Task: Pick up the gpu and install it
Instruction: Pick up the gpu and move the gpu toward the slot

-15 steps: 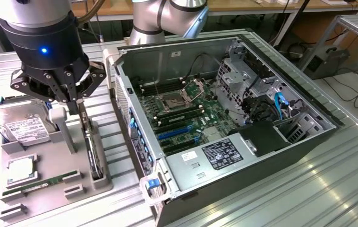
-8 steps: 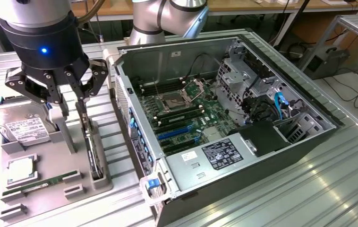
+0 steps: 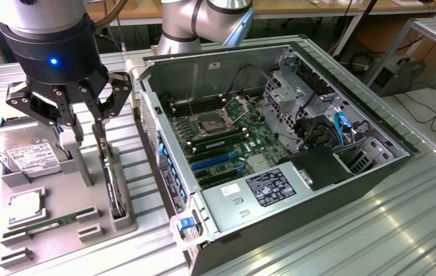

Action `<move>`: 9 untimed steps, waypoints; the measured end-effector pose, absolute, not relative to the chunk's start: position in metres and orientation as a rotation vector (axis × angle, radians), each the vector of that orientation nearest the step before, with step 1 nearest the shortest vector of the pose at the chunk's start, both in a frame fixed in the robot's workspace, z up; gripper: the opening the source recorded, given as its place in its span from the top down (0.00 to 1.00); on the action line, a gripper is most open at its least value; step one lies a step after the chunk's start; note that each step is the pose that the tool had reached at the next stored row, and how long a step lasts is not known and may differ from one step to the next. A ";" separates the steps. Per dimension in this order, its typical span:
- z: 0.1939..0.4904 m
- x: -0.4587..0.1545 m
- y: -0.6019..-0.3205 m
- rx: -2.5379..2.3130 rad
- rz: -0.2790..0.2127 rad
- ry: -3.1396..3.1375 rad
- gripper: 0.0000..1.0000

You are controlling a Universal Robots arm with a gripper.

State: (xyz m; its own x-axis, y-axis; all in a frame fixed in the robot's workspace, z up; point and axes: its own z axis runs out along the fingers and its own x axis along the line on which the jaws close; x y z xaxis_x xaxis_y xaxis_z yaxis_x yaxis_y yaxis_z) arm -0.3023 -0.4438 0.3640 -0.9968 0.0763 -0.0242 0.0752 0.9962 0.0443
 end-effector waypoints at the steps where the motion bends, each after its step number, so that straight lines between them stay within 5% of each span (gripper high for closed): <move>1: 0.364 -0.302 -0.444 0.118 0.068 3.113 0.64; 9: 0.349 -0.294 -0.445 0.118 0.068 3.113 0.64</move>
